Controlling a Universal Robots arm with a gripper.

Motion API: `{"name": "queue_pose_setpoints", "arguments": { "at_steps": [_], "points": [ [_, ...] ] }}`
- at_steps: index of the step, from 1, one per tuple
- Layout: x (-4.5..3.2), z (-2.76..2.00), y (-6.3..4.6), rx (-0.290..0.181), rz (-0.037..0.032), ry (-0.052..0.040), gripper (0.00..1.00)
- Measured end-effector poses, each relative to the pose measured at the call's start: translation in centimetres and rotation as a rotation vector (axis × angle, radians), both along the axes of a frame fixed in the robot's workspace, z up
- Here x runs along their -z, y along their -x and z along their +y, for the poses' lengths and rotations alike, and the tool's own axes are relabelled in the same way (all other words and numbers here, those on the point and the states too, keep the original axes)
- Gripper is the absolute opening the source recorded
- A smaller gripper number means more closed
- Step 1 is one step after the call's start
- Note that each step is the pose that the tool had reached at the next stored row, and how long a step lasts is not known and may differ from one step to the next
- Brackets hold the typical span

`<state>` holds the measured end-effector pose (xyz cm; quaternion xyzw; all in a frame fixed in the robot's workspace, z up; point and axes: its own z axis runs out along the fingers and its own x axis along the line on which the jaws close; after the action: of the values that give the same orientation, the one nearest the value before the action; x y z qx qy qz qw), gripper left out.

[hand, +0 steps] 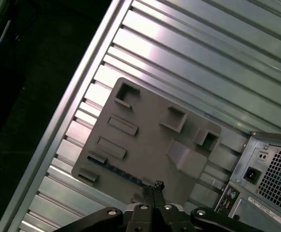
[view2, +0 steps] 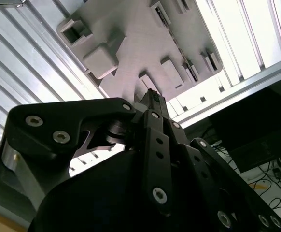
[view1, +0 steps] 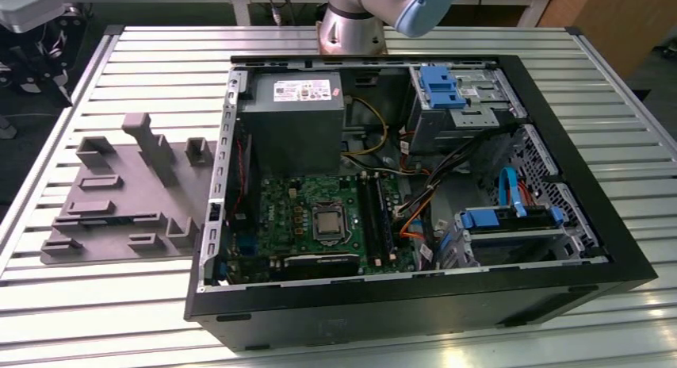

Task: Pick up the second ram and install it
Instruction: 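Pick up the second ram and move it above second insertion slot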

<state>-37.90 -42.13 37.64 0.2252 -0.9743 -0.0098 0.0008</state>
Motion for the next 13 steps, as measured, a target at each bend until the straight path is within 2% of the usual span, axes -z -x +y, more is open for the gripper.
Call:
{"name": "queue_pose_setpoints", "arguments": {
  "at_steps": [2, 10, 13],
  "points": [
    [0.02, -0.02, 0.00, -0.021, 0.0002, 0.0001, 0.11],
    [0.20, -0.03, 0.00, -0.156, 0.0003, 0.0004, 0.11],
    [0.24, -0.09, 0.02, -0.185, 0.0000, 0.0010, 0.11]
  ]
}}
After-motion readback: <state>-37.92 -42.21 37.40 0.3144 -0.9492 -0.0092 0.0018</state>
